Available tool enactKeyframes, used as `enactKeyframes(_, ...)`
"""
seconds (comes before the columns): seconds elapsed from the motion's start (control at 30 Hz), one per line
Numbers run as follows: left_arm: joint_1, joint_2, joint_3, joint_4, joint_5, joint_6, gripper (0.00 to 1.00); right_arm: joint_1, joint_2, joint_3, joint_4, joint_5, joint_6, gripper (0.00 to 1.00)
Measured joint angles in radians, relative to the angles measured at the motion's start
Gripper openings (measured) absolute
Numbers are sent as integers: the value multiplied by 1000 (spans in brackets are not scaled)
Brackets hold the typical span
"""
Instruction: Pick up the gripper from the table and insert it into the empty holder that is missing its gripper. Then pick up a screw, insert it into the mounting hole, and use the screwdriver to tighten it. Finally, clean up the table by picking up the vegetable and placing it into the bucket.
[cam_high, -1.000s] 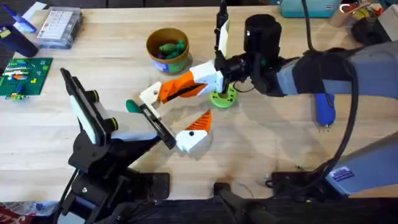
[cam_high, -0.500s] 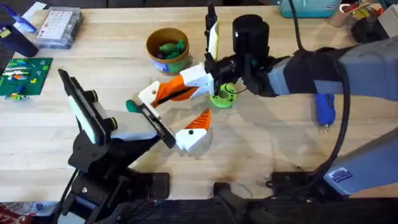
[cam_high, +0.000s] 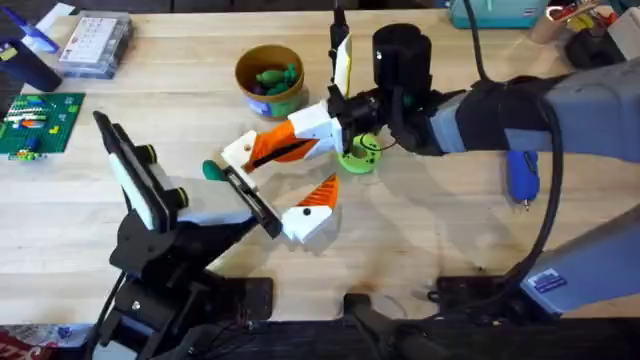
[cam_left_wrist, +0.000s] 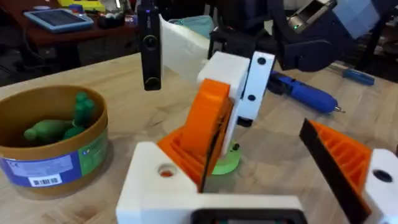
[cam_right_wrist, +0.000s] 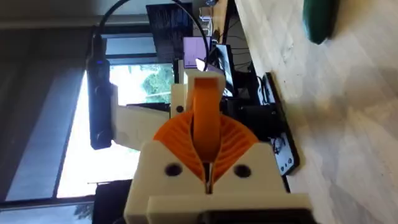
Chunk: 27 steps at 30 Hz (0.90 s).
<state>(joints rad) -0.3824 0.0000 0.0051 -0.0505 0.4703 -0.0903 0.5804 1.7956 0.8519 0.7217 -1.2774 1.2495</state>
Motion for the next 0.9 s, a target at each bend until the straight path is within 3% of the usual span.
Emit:
enactKeyframes(0.53,11,0,0,-2,-60,-4,988,18,68,82,-4,-3,0,21)
enactKeyframes(0.9,8,0,0,-2,-39,-3,986,1,68,82,-9,-25,0,21)
